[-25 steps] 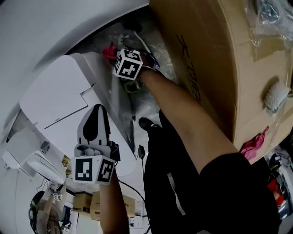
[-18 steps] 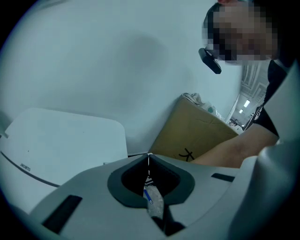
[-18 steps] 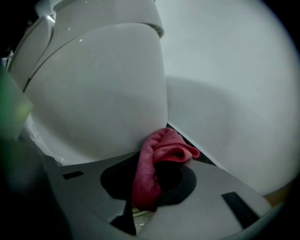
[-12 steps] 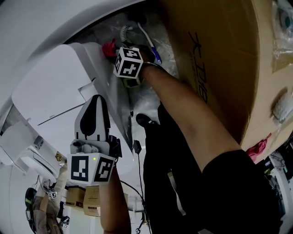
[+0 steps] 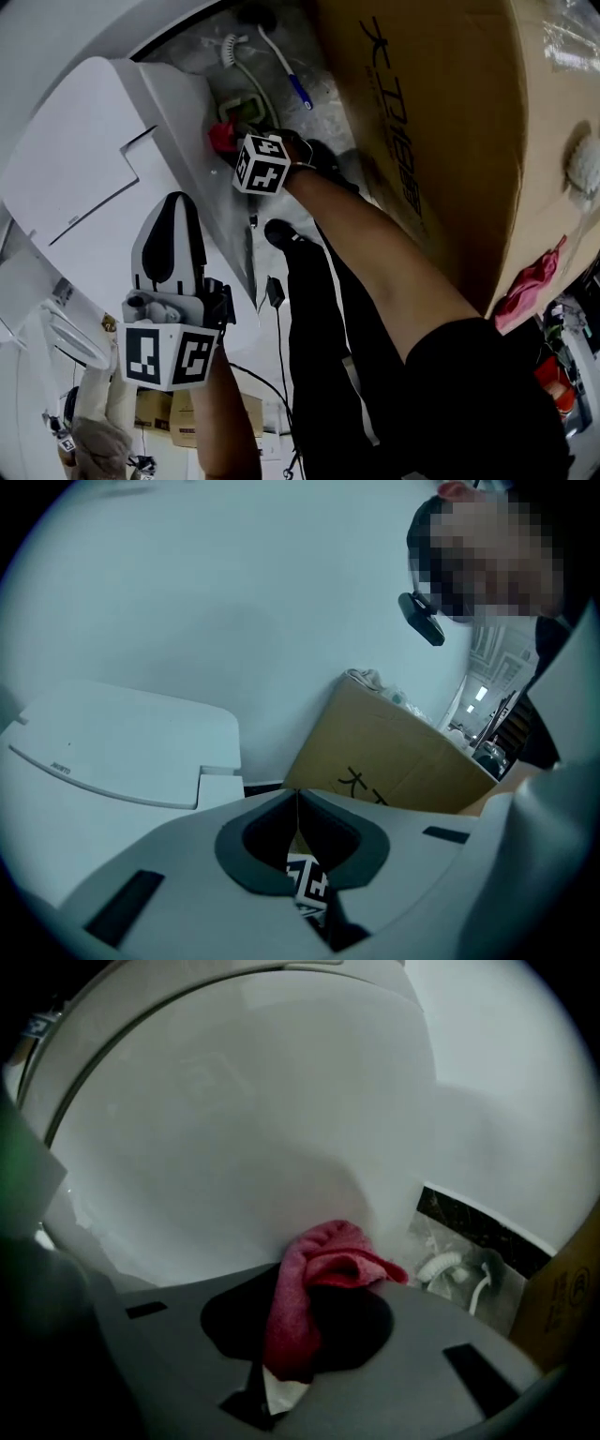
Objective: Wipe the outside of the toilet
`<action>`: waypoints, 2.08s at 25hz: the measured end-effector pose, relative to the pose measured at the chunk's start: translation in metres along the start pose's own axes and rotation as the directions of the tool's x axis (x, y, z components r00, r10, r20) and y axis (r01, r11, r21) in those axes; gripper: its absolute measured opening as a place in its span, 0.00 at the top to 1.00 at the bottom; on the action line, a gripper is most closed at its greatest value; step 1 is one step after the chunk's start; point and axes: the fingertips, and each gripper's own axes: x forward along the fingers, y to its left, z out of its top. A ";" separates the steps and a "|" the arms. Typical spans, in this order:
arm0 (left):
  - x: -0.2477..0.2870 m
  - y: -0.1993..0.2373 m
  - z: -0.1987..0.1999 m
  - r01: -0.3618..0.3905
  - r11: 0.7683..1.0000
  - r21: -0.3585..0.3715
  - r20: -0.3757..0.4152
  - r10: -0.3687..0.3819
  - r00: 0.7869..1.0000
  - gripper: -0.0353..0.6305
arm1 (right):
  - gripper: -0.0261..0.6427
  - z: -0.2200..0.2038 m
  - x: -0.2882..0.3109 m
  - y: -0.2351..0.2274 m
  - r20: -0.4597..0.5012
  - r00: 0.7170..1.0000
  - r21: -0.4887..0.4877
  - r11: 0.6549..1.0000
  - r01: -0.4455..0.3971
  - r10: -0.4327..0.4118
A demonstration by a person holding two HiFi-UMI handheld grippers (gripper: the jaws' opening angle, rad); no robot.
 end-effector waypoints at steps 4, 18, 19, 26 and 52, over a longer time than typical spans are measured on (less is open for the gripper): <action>-0.016 -0.014 -0.016 0.027 0.999 0.031 0.010 -0.027 1.000 0.92 | 0.83 -0.034 0.003 0.052 -0.004 1.000 0.019 1.000 -0.025 0.025; -0.068 -0.025 -0.088 0.066 0.991 0.115 -0.037 -0.062 0.997 0.92 | 0.83 -0.127 0.030 0.198 -0.040 0.997 0.084 0.995 -0.061 0.064; -0.069 -0.026 -0.090 0.068 0.990 0.120 -0.037 -0.064 0.997 0.92 | 0.83 -0.133 0.032 0.211 -0.049 0.996 0.072 0.995 -0.074 0.077; -0.073 -0.040 -0.101 0.099 0.984 0.147 -0.054 -0.092 0.994 0.92 | 0.83 -0.171 0.033 0.306 -0.181 0.924 -0.069 0.933 -0.353 0.336; -0.011 -0.029 0.010 -0.001 0.987 0.158 -0.048 0.008 0.999 0.92 | 0.83 0.056 -0.079 -0.125 0.166 0.948 0.232 0.945 0.231 -0.273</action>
